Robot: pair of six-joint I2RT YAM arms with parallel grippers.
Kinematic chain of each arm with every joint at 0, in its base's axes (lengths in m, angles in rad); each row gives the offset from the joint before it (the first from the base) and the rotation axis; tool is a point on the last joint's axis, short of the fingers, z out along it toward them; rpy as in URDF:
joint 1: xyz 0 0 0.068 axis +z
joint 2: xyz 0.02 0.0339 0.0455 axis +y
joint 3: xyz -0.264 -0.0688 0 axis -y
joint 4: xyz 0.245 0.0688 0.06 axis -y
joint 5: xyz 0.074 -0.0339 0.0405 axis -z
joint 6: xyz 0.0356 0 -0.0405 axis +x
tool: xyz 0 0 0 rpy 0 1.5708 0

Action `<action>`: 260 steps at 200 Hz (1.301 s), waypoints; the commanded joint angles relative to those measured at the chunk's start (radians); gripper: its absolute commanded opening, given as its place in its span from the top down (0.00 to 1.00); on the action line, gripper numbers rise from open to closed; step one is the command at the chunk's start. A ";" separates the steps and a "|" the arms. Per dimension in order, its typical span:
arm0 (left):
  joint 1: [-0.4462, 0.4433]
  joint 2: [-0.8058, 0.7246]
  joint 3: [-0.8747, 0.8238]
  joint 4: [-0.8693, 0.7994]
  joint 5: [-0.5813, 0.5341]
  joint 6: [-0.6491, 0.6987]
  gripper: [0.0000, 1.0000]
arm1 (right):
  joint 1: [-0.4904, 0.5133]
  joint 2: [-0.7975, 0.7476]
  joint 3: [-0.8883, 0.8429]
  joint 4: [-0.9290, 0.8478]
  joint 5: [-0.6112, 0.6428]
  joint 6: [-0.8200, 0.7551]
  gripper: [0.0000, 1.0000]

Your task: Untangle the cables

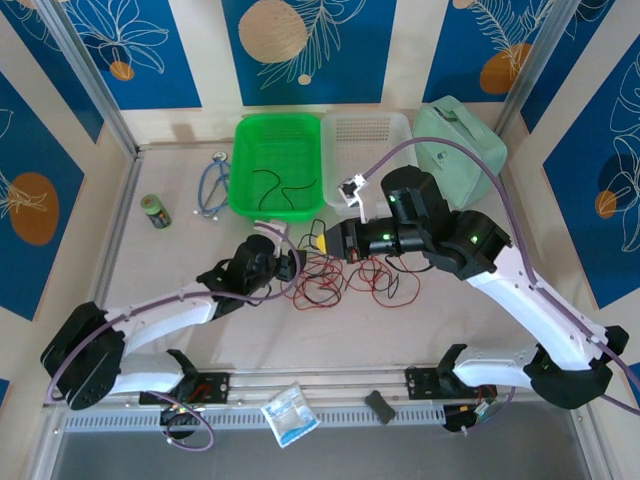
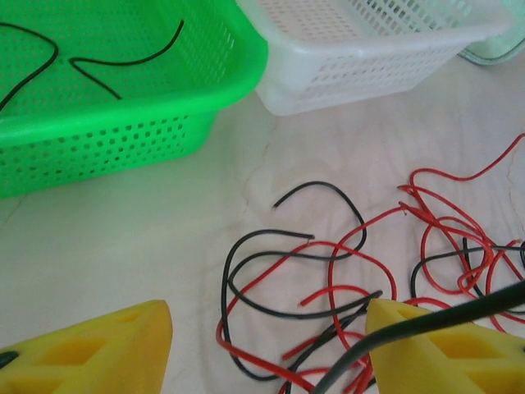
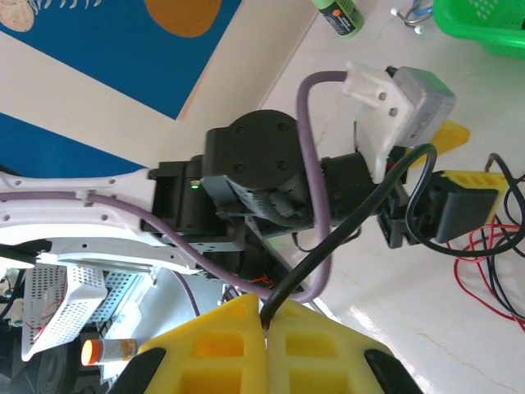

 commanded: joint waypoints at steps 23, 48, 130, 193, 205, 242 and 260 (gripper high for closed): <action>-0.006 0.085 -0.012 0.162 -0.030 0.010 0.69 | -0.013 -0.058 0.083 -0.027 0.000 0.006 1.00; -0.006 0.111 -0.025 0.173 -0.049 -0.008 1.00 | -0.025 -0.076 0.136 -0.064 0.035 -0.012 1.00; -0.005 0.041 -0.093 0.115 -0.101 -0.011 1.00 | -0.126 -0.152 0.269 -0.164 0.240 -0.097 1.00; -0.007 0.004 -0.099 0.073 -0.062 0.001 0.51 | -0.218 -0.088 0.356 -0.163 0.144 -0.124 1.00; -0.006 0.008 -0.097 0.061 -0.079 -0.003 0.45 | -0.227 -0.060 0.394 -0.167 0.115 -0.131 1.00; -0.005 0.041 -0.094 0.036 -0.130 -0.034 0.42 | -0.246 0.032 0.534 -0.194 0.067 -0.158 1.00; -0.005 0.072 -0.084 0.026 -0.141 -0.046 0.45 | -0.259 0.077 0.624 -0.214 0.064 -0.174 1.00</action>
